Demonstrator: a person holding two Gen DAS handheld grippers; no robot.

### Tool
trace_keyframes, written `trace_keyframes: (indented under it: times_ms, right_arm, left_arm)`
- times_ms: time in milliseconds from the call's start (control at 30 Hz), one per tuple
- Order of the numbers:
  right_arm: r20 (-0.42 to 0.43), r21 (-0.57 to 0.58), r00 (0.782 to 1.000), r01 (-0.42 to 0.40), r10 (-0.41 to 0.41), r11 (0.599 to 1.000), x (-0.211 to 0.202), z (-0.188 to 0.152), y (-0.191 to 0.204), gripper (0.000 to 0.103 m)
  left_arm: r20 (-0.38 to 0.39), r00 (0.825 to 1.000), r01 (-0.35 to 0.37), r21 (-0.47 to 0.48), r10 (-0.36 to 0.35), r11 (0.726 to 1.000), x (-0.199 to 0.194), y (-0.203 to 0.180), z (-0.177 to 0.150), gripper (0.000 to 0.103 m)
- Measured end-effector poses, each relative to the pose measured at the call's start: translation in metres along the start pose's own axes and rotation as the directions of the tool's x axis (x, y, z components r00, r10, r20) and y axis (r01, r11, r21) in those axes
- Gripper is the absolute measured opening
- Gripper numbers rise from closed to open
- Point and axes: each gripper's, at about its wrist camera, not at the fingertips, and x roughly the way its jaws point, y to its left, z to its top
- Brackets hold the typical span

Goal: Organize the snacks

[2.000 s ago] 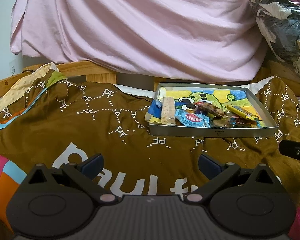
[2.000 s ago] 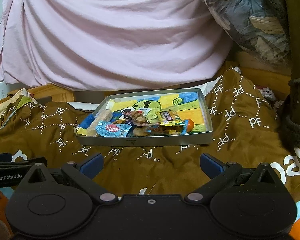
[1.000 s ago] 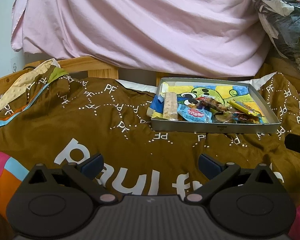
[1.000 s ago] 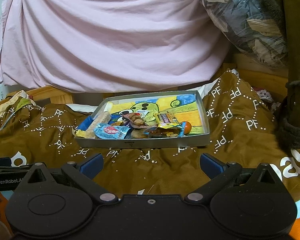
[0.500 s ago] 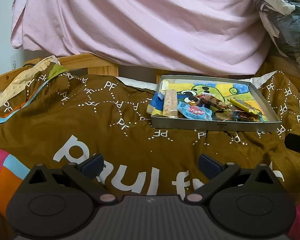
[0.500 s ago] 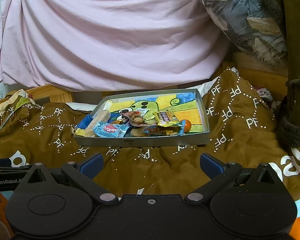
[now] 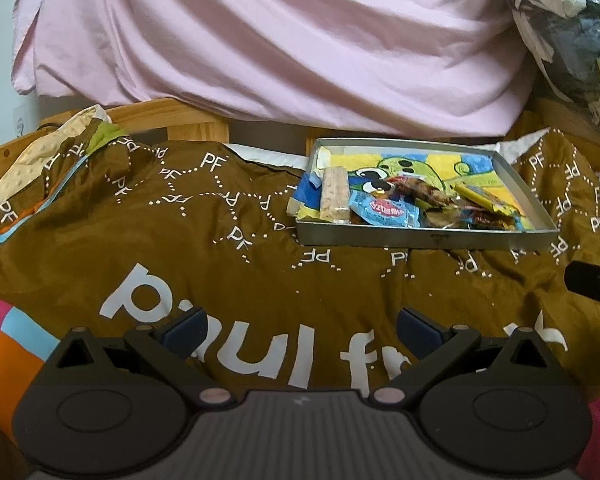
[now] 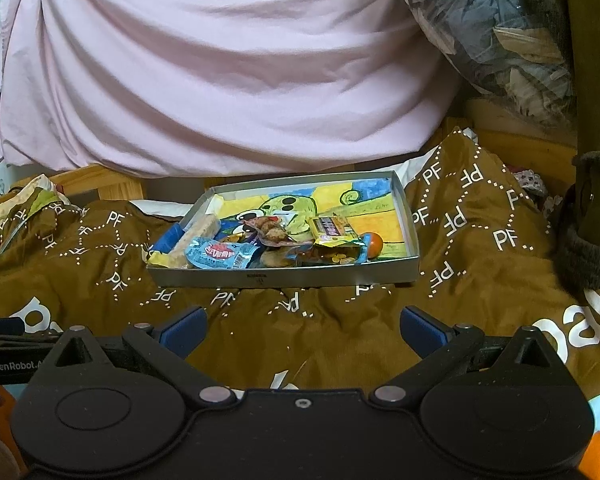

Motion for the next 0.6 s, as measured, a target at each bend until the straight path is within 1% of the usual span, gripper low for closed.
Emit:
trace_keyframes:
  times_ms: [67, 133, 433, 600]
  right_arm:
    - [-0.005, 0.000, 1.000, 0.001, -0.001, 1.000, 0.0011, -0.0001, 0.0002, 0.102]
    - [-0.010, 0.002, 1.000, 0.000, 0.000, 1.000, 0.0020, -0.0006, 0.0006, 0.102]
    - [-0.024, 0.000, 1.000, -0.003, 0.003, 1.000, 0.0033, -0.0022, 0.0019, 0.102]
    - [-0.045, -0.002, 0.999, -0.002, 0.002, 1.000, 0.0069, -0.0035, 0.0034, 0.102]
  left_arm:
    - [-0.008, 1.000, 0.026, 0.001, -0.026, 1.000, -0.0002, 0.0001, 0.0004, 0.103]
    - [-0.007, 0.999, 0.036, -0.003, -0.036, 0.999, -0.0010, -0.0007, 0.0001, 0.103]
    - [-0.013, 0.999, 0.032, -0.004, -0.032, 0.999, 0.0000, -0.0020, -0.0001, 0.103]
    - [-0.023, 0.999, 0.033, -0.010, -0.033, 0.999, 0.0011, -0.0015, -0.0010, 0.103]
